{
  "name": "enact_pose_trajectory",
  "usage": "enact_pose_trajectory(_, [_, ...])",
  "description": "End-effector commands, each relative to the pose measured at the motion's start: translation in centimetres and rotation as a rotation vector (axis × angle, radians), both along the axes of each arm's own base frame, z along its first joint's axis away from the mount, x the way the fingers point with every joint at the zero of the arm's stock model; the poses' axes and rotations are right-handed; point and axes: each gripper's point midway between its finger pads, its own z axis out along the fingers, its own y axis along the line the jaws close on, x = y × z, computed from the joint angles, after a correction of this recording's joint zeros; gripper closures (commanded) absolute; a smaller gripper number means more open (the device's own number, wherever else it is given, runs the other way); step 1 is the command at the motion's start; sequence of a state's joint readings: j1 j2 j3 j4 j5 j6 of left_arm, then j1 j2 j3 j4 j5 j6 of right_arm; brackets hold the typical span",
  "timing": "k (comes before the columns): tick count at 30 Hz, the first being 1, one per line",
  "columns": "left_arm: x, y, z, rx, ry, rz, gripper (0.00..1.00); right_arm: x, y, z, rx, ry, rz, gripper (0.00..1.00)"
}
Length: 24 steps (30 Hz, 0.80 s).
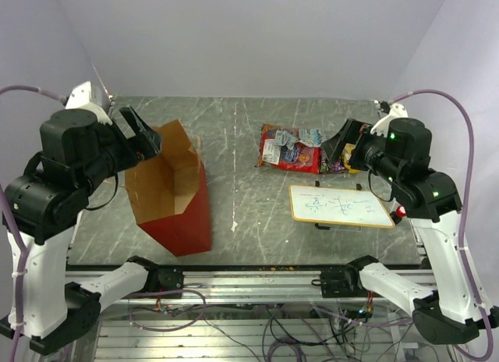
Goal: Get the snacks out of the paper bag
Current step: Reset both arms
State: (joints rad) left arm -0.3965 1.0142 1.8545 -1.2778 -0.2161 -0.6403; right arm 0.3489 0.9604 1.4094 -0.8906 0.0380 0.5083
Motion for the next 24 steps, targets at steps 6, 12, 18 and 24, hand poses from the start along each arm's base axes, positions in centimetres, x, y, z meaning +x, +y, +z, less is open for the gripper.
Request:
enact_pose_trajectory(6, [-0.9, 3.3, 9.1, 0.095, -0.309, 0.064, 0.02, -2.3, -0.9, 9.3, -0.006, -0.279, 0.050, 0.00])
enact_pose_trajectory(12, [-2.3, 3.4, 12.2, 0.025, -0.462, 0.049, 0.02, -2.9, -1.9, 13.1, 0.010, -0.362, 0.010, 0.00])
enact_pose_trajectory(18, [-2.9, 3.8, 11.9, 0.004, -0.471, 0.066, 0.02, -2.8, -2.5, 14.7, -0.005, -0.395, -0.018, 0.00])
enact_pose_trajectory(24, [-3.1, 3.8, 11.1, -0.011, -0.443, 0.071, 0.02, -2.5, -2.8, 14.6, -0.012, -0.391, -0.039, 0.00])
